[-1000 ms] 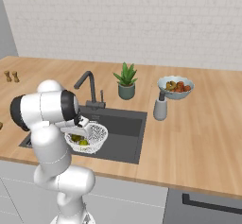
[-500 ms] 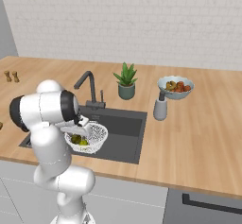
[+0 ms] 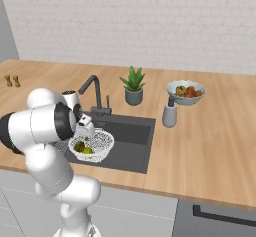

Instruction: Put the colander in the sink, put the banana, pear, kiwi in the colander, and turn on the sink faucet and pour water over the colander.

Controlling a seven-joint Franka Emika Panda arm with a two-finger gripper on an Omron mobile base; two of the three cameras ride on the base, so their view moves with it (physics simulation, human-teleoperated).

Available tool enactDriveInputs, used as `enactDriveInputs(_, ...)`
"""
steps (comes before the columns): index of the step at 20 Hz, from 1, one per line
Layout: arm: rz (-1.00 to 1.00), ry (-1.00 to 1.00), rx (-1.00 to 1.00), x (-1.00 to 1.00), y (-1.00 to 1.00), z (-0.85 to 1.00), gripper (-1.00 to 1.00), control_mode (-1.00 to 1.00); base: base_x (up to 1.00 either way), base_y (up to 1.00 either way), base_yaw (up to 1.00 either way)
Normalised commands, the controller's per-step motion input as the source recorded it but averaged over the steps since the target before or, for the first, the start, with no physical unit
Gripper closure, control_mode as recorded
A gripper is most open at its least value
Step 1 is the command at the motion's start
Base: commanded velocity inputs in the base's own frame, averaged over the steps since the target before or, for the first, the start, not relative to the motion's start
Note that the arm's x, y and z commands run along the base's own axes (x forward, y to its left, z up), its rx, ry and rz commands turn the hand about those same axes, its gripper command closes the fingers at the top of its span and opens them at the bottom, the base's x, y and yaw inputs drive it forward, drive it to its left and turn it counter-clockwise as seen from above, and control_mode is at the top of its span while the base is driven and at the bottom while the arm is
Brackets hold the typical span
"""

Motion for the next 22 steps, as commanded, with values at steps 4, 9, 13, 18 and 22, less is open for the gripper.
enactDriveInputs(4,0.00,0.00,0.00,-0.45,0.01,0.47,-1.00,-1.00,0.00,0.00,0.00)
enactDriveInputs(9,0.00,0.02,0.02,-0.46,0.19,0.37,-1.00,-1.00,0.00,0.00,0.00)
enactDriveInputs(13,0.00,0.00,0.01,-0.51,0.38,0.26,-1.00,-1.00,0.00,0.00,0.00)
enactDriveInputs(18,0.00,-0.04,0.00,-0.27,0.63,0.33,-1.00,-1.00,0.00,0.00,0.00)
enactDriveInputs(22,0.00,-0.02,0.00,-0.18,0.65,0.36,-1.00,-1.00,0.00,0.00,0.00)
